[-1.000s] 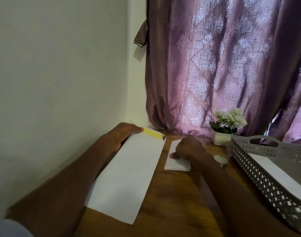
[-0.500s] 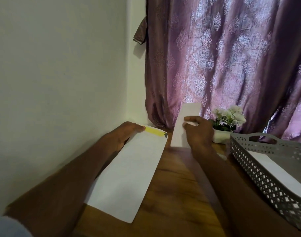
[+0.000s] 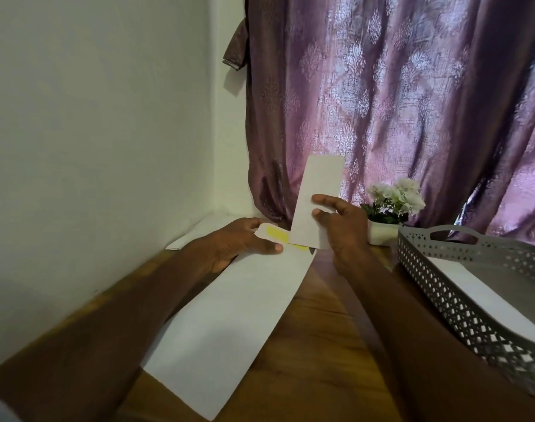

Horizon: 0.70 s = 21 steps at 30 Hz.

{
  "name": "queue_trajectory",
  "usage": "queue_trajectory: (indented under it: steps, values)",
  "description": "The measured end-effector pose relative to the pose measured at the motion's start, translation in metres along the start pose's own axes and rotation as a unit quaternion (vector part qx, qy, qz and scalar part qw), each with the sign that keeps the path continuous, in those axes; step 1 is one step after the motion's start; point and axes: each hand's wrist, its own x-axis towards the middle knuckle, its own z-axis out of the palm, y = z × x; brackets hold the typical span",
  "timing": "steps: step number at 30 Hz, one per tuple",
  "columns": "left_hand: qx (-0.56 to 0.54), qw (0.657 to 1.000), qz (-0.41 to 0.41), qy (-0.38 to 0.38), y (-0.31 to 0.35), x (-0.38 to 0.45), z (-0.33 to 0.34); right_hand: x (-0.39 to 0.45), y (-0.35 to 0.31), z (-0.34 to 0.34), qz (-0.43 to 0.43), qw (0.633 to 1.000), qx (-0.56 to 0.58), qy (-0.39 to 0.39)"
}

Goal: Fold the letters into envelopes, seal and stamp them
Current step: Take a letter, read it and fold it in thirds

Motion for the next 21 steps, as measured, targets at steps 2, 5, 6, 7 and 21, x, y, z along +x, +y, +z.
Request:
queue_trajectory:
  steps: [2,5,6,7,21]
  values:
    - [0.000,1.000,0.005,-0.010,-0.0015,0.0006,0.0026,0.0016,0.0021,-0.0015,0.008,1.000,0.003,-0.002]
    - [0.004,1.000,0.010,-0.012,-0.0034,0.0009,0.0043,0.0031,0.0050,-0.0037,0.028,0.999,0.019,-0.006]
    - [0.006,1.000,0.011,-0.012,-0.0040,0.0011,0.0047,0.0028,0.0053,-0.0043,0.034,0.999,0.025,-0.008]
    - [0.006,1.000,0.012,-0.014,-0.0043,0.0012,0.0049,0.0028,0.0057,-0.0046,0.036,0.999,0.029,-0.010]
    - [0.030,1.000,0.008,0.005,0.0009,-0.0036,0.0113,0.0014,0.0076,-0.0057,0.068,0.997,0.006,-0.032]
